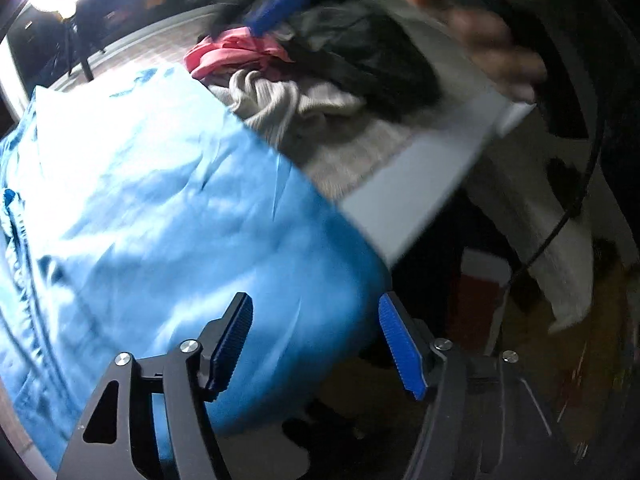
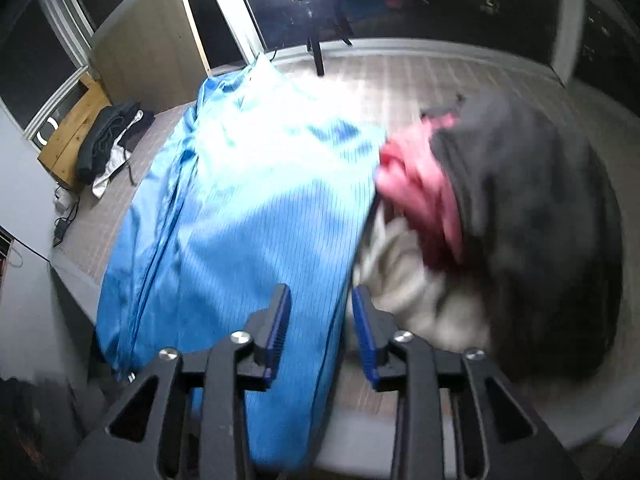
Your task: Fold clothes
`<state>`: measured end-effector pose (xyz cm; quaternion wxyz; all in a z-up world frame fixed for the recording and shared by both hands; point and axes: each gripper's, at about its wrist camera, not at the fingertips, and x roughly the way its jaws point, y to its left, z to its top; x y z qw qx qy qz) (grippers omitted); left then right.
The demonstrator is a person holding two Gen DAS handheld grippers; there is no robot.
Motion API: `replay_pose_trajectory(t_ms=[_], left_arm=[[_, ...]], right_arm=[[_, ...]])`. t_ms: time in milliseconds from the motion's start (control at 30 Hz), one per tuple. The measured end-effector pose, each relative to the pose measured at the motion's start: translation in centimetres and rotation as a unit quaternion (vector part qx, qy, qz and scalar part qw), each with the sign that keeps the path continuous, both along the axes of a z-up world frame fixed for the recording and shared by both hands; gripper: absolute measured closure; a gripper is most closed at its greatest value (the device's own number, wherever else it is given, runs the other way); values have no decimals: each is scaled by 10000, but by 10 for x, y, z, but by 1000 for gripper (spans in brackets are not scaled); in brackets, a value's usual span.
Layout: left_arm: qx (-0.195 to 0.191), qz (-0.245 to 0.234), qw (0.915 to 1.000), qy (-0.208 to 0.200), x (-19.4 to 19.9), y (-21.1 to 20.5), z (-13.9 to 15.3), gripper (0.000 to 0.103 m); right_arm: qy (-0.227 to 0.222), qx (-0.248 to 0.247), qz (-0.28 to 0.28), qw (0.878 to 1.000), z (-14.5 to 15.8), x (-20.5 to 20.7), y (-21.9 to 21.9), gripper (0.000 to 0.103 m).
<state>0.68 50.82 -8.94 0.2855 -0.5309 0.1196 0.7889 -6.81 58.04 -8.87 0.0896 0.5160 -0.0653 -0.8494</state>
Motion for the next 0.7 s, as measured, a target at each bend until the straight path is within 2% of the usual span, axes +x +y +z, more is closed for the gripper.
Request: replay_pose_trajectory(t_ms=[100,233,300,400,467,567,667,700], left_arm=[[-315,519,9982,24,-22,24,-11,29],[-650,1012,9925,-208,-42,36,-30,28],[-748,1166,9897,-351,-48,38,-39,28],[-880,1210,9885,-212,-50,42,-42,27],[-815,1200,9893,-171,-50,41,-42,27],[-622,1228,9904,-93,-47,33,-41,31],[-557,1276,9903,-41,-44,25,-40,41],[-501,1320,9900,-55,-44,20,-39,49]], right_arm=[[17,92,203,9997,-3,-47,5,69],[-108,210,294,9993,-21,-97,15,59],[-266,304,320,9987,-36,-121,22,59],[-371,418,411,9976,-54,-149,23,59],[-372,435,504,9971,-62,-164,22,58],[-456,431,677,9957,-75,-184,19,50],[-564,497,746,9944,-88,-199,19,47],[-631,466,723,9943,-94,-203,20,46]])
